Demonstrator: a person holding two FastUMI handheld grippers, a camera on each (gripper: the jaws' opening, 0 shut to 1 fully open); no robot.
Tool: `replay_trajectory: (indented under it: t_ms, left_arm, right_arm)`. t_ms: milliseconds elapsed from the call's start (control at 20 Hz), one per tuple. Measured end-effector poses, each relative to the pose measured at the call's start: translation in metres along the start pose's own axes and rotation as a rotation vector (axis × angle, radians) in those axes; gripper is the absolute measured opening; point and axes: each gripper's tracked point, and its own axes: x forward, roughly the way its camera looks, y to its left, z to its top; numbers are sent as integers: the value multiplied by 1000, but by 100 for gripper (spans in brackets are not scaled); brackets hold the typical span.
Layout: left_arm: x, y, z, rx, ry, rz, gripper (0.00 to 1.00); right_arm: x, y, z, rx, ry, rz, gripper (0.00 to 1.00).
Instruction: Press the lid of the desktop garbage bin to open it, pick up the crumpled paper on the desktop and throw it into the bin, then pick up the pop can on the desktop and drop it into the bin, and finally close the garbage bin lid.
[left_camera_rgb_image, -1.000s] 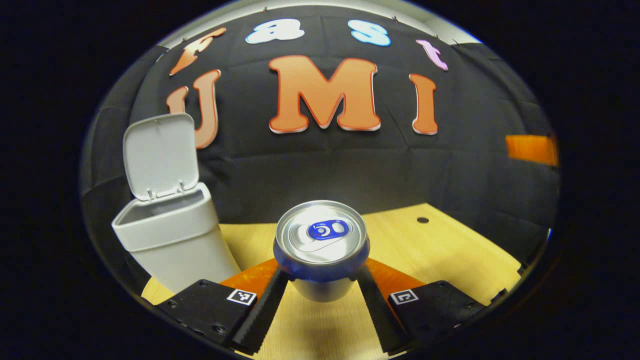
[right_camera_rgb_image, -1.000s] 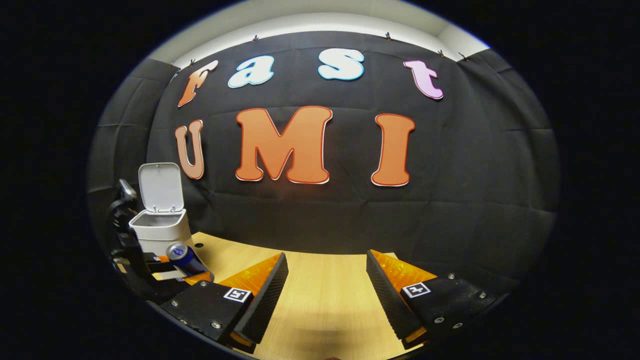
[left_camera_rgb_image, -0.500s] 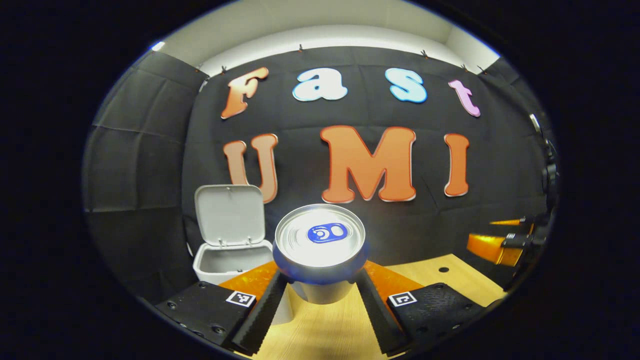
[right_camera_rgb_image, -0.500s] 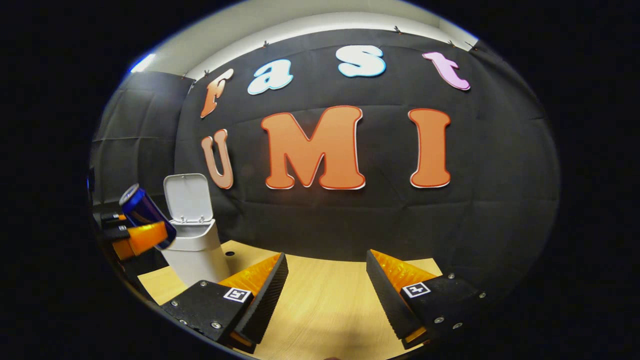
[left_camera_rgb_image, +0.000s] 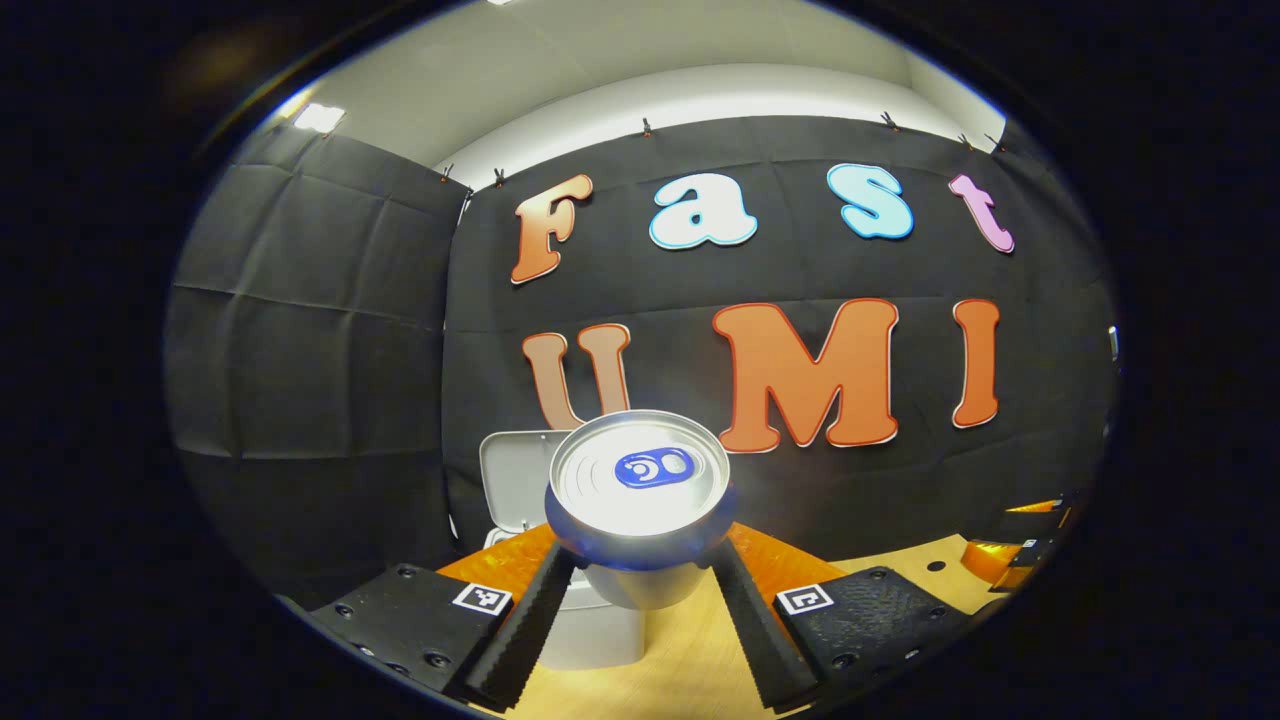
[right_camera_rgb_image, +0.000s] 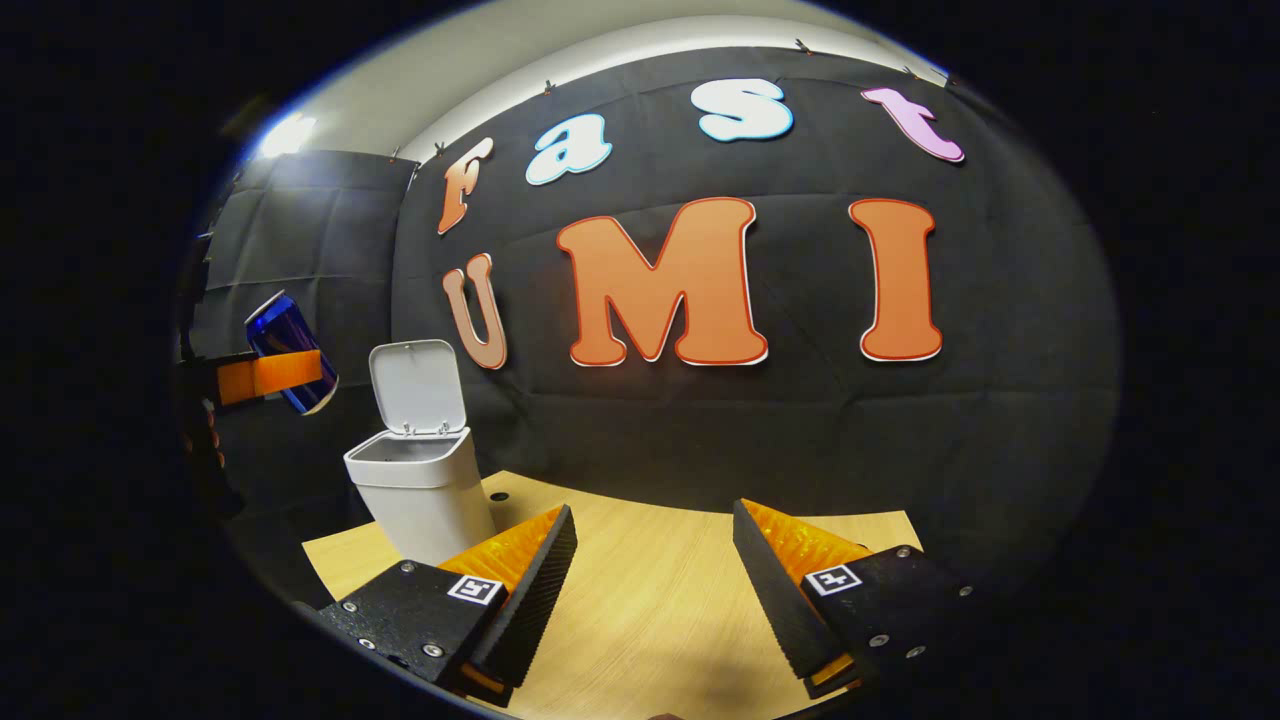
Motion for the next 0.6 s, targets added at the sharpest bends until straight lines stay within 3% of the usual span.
replay_trajectory:
  t_ms: [100, 600]
  left_arm:
    - [22, 12, -3, 9, 4, 18, 84]
    - [136, 63, -28, 25, 43, 20, 81]
  right_arm:
    - [-3, -10, -1, 18, 4, -32, 94]
    - [-4, -44, -4, 25, 15, -207, 94]
